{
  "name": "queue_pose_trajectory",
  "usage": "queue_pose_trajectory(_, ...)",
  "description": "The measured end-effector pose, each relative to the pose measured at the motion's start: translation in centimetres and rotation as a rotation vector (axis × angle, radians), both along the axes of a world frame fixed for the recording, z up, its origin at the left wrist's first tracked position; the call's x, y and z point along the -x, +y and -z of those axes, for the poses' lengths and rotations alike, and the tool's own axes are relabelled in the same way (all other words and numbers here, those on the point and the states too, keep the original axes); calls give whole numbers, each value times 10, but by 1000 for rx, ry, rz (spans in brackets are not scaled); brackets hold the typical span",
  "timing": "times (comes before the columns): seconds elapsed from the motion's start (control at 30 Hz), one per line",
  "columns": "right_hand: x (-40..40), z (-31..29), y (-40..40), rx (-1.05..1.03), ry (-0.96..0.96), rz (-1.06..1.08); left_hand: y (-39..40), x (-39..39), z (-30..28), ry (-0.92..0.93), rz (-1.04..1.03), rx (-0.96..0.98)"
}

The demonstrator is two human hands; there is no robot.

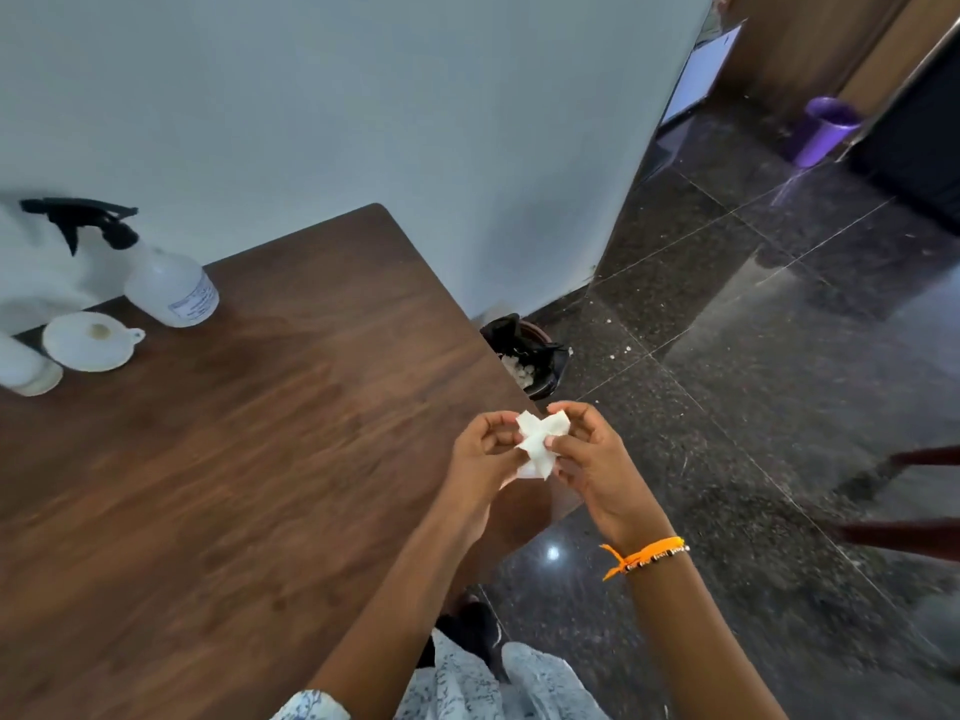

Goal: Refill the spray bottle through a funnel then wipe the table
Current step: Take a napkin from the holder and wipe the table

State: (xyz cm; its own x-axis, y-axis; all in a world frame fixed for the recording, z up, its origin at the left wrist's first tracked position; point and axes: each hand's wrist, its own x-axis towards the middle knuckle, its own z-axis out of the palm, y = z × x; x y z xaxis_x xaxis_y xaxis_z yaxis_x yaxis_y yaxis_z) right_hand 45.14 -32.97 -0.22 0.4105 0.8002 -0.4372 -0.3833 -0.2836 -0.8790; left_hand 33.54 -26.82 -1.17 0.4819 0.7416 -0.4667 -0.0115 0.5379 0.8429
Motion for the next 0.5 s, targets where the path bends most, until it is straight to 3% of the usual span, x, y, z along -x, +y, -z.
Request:
queue_pose_trajectory(0.2, -47, -1, 41, 15, -40, -126, 42, -50, 4, 33, 24, 4)
queue_pose_trajectory(0.5, -118, 32, 113, 193, -282, 32, 96, -117, 12, 70, 78, 160)
